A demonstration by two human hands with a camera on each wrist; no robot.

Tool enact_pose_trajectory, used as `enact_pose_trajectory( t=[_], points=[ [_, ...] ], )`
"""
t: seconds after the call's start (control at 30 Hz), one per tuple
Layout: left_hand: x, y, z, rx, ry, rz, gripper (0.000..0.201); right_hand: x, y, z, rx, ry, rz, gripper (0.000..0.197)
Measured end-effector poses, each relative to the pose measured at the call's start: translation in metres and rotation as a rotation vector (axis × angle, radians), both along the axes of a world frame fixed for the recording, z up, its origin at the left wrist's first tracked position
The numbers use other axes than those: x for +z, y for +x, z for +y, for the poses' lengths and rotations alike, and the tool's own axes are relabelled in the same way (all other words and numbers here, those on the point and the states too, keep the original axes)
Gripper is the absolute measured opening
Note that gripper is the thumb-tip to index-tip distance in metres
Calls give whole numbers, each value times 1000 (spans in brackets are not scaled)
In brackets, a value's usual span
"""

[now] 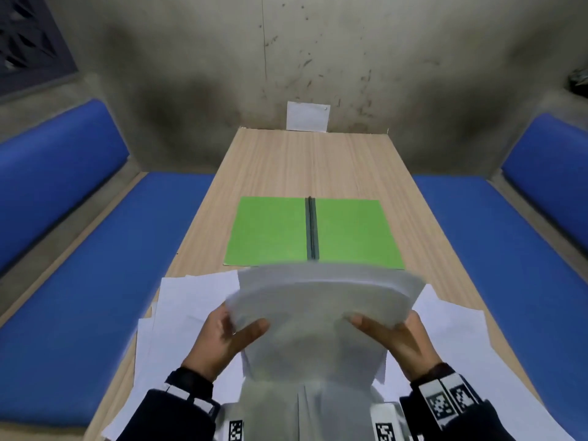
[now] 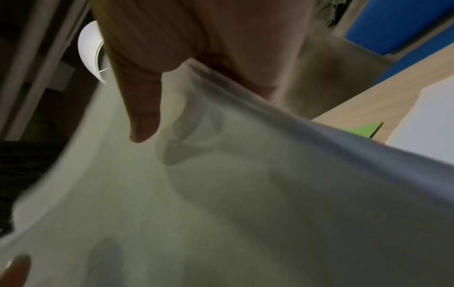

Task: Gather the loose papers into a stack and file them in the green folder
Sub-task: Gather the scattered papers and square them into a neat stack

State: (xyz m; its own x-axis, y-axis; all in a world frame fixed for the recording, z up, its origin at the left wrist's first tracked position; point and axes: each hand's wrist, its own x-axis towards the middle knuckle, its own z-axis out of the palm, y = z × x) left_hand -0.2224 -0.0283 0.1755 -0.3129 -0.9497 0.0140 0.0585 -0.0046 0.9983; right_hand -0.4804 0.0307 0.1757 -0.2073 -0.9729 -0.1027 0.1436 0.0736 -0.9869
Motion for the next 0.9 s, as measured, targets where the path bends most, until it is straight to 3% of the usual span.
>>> enact_pose_trajectory(
  t=[0.2,0.27,0.37,0.5,0.53,0.6,0.7,0.77,0.83,0.9],
  points=[
    [-15,0,-1,-8,67,-81,82,-3,1,1,3,-65,-20,75],
    [-21,-3,-3,-14,94,-151,68,-9,1,1,16,-33,-16,69],
    [-33,-10,0,-40,122,-226,32,-20,1,1,16,44,27,48],
    [-53,-12,8,-12,206,-281,18,-33,2,5,0,127,58,23],
    [-56,-12,9,21,211,-284,26,-40,0,7,9,153,78,31],
    [-59,-12,10,110,213,-262,38,-53,-7,13,11,232,215,65],
    [-50,-10,4,213,185,-266,8,-76,-24,25,45,442,689,87],
    [-45,-1,-4,265,162,-268,10,-87,-35,39,121,733,918,127],
    [-43,8,-9,304,194,-263,6,-91,-37,50,197,959,975,145],
    [-53,19,-14,332,248,-310,12,-97,-33,57,256,1055,974,155]
  ],
)
